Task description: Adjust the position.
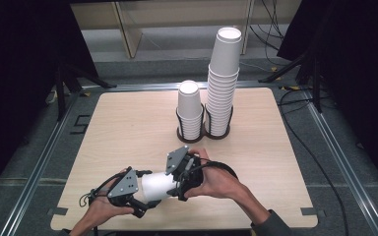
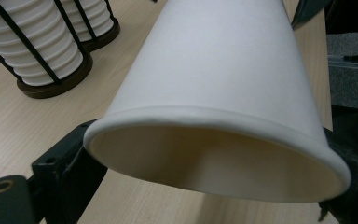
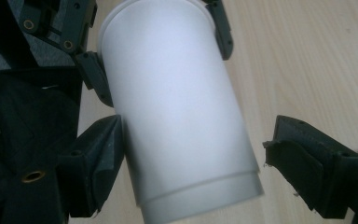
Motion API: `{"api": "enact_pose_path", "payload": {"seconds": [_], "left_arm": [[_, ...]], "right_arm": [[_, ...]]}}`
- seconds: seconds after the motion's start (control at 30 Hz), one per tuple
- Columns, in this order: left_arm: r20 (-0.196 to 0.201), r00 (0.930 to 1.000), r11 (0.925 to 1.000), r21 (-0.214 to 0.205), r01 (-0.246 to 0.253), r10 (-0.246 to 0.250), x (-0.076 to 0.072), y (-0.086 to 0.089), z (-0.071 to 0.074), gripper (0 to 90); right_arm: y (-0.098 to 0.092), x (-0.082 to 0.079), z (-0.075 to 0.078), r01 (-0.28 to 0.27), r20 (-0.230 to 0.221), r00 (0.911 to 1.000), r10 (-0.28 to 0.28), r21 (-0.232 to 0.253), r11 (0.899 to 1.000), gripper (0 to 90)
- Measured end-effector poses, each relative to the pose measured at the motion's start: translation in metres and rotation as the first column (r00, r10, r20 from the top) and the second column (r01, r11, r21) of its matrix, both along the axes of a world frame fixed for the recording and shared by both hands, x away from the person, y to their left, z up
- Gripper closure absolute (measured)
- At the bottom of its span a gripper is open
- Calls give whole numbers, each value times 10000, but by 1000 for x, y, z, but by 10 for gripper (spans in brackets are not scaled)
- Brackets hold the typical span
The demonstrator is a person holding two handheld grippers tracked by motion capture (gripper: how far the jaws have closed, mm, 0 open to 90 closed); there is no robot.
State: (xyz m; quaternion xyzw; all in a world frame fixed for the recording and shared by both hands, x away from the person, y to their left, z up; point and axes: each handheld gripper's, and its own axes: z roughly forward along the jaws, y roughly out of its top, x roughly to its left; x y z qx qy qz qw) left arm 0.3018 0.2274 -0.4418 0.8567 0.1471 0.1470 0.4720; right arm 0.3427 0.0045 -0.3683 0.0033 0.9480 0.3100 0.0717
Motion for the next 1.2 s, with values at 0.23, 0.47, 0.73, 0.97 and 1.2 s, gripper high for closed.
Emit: {"api": "enact_pose_path", "payload": {"seconds": [0.23, 0.47, 0.73, 0.97, 1.2], "left_arm": [[112, 9997, 9997, 34, 233, -233, -1, 0, 2, 79], [198, 9993, 9993, -156, 335, -332, -3, 2, 4, 79], [318, 9978, 9982, -144, 589, -584, -4, 2, 3, 78], [440, 9977, 9917, -1159, 557, -509, -1, 6, -2, 48], [294, 9992, 9765, -2129, 343, -287, 0, 11, 0, 39]], "right_arm": [[10, -4, -11, -346, -347, 9989, 328, -506, 9981, 178], [9, -2, -14, -515, -591, 9970, 490, -408, 9978, 172], [9, -1, -17, -900, -733, 9936, 856, -592, 9942, 200], [3, 3, -17, -1117, -953, 9895, 1089, -244, 9934, 218], [-4, 7, -13, -920, -1030, 9902, 946, 290, 9953, 222]]}}
